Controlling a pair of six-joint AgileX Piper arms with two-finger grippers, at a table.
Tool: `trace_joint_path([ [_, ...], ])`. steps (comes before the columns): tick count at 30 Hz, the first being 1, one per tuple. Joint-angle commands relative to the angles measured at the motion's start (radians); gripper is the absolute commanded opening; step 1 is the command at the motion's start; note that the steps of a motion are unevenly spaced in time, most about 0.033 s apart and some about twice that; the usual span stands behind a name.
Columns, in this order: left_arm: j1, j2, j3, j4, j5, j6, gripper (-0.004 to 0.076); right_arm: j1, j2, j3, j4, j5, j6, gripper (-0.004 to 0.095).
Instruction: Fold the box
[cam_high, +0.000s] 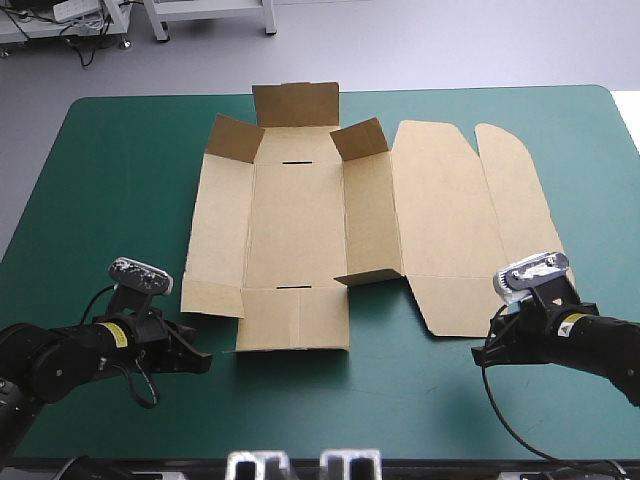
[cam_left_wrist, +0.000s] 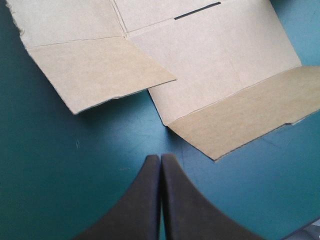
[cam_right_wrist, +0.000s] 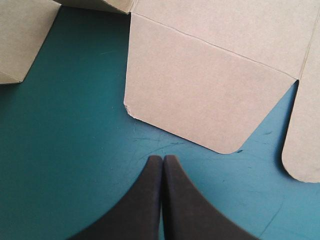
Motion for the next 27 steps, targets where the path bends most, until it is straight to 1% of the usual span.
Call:
trace_joint_path([
  [1,-0.002,-0.004,-0.024,-0.015,-0.044,0.000,-0.0010,0.001,-0.007,-0.023,0.016,-0.041,-0.004,-0.0020],
  [12,-0.002,-0.004,-0.024,-0.033,-0.044,0.000,-0.0010,0.001,-0.007,-0.023,0.016,-0.040,-0.004,-0.0020],
  [14,-0.002,-0.001,-0.024,-0.038,-0.074,0.000,-0.0010,0.001,-0.007,-0.023,0.016,-0.040,-0.004,-0.0020],
  [16,-0.002,0.016,-0.026,-0.031,-0.140,0.000,-0.0010,0.001,-0.007,-0.023,0.016,-0.044,-0.004,-0.0020],
  [18,-0.002,0.054,-0.042,-0.027,-0.171,0.000,-0.0010,0.001,-0.007,-0.023,0.016,-0.048,-0.004,-0.0020],
  [21,-0.002,0.143,-0.095,-0.027,-0.182,0.002,-0.0010,0.001,-0.007,-0.023,0.016,-0.048,-0.004,-0.0020],
  [25,-0.002,0.296,-0.173,-0.018,-0.250,0.051,-0.0010,0.001,-0.007,-0.023,0.016,-0.051,-0.004,-0.0020],
  [27,-0.002,0.368,-0.222,-0.016,-0.262,0.066,-0.0009,0.001,-0.007,-0.023,0.016,-0.051,-0.004,-0.0020],
])
